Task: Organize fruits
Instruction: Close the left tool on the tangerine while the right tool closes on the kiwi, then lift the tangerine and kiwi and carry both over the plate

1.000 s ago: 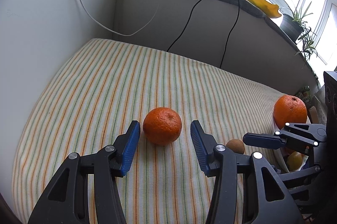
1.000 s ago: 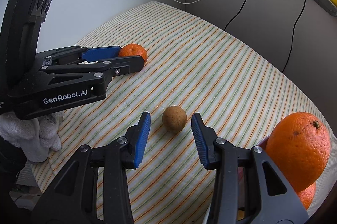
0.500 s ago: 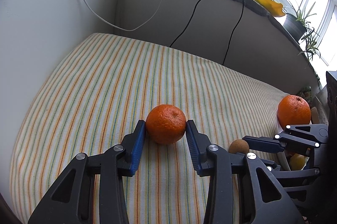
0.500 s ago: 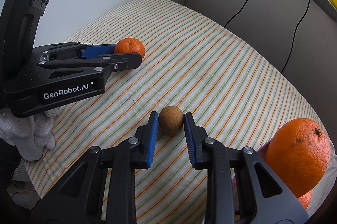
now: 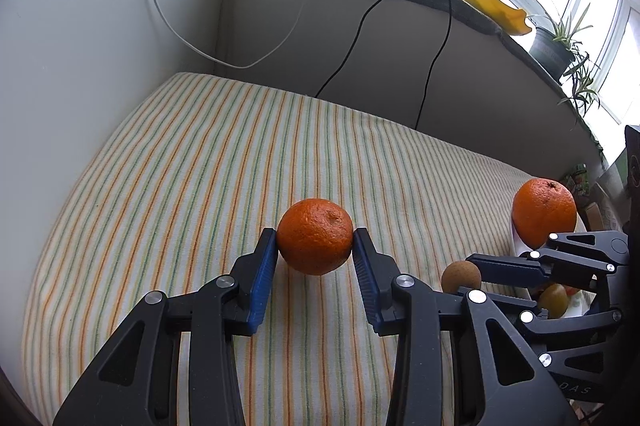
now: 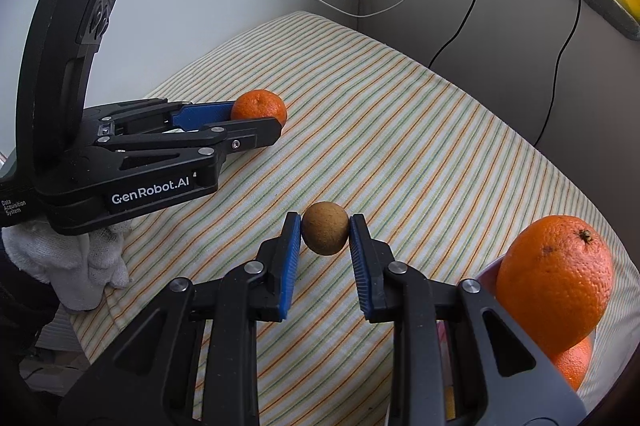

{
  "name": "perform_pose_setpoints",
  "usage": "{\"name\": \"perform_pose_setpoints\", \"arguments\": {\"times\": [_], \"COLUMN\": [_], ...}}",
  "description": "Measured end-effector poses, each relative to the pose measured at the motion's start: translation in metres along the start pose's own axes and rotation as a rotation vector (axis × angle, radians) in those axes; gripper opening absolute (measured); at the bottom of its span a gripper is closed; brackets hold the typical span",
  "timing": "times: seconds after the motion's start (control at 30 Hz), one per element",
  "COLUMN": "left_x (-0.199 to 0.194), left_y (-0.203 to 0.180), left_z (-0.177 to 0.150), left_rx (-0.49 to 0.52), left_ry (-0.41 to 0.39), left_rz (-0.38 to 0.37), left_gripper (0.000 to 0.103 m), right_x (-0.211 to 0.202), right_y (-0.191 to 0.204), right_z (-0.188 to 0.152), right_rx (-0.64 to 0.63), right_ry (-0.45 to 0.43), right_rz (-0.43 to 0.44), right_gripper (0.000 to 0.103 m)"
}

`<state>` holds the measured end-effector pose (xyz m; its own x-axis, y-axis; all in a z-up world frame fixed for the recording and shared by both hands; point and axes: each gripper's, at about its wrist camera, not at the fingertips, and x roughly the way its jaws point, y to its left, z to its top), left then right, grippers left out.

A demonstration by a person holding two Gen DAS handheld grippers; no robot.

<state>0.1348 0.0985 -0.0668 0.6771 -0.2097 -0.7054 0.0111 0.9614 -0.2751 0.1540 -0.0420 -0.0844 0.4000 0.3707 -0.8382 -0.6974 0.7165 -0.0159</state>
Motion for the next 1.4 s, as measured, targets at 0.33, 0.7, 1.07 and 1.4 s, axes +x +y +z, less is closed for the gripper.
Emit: {"name": "perform_pose_setpoints", "arguments": {"times": [0.33, 0.7, 1.07, 1.4], "left_x": [-0.021, -0.040, -0.049, -0.045], "left_y": [-0.018, -0.055, -0.107, -0.146], "left_z": [-0.006, -0.012, -0.018, -0.026], "left_rx": [0.013, 0.051, 0.121, 0.171], "left_ry": [-0.029, -0.051, -0.055, -0.032], "left_rz": [-0.026, -0.072, -0.136, -0.190], "left_gripper": [0.037, 0.037, 0.037, 0.037], "right_x": [-0.035, -0.074, -0.120, -0.143], "right_y": [-0.006, -0.017, -0.055, -0.102], "right_z": [-0.012, -0.026, -0.049, -0.074], "right_rx": [0.001, 0.013, 0.078, 0.159], "right_ry": [-0.057, -0.117, -0.180, -0.209], "right_rz": [0.018, 0.018, -0.022, -0.072], "right_gripper": [0.026, 0.026, 0.026, 0.026]}}
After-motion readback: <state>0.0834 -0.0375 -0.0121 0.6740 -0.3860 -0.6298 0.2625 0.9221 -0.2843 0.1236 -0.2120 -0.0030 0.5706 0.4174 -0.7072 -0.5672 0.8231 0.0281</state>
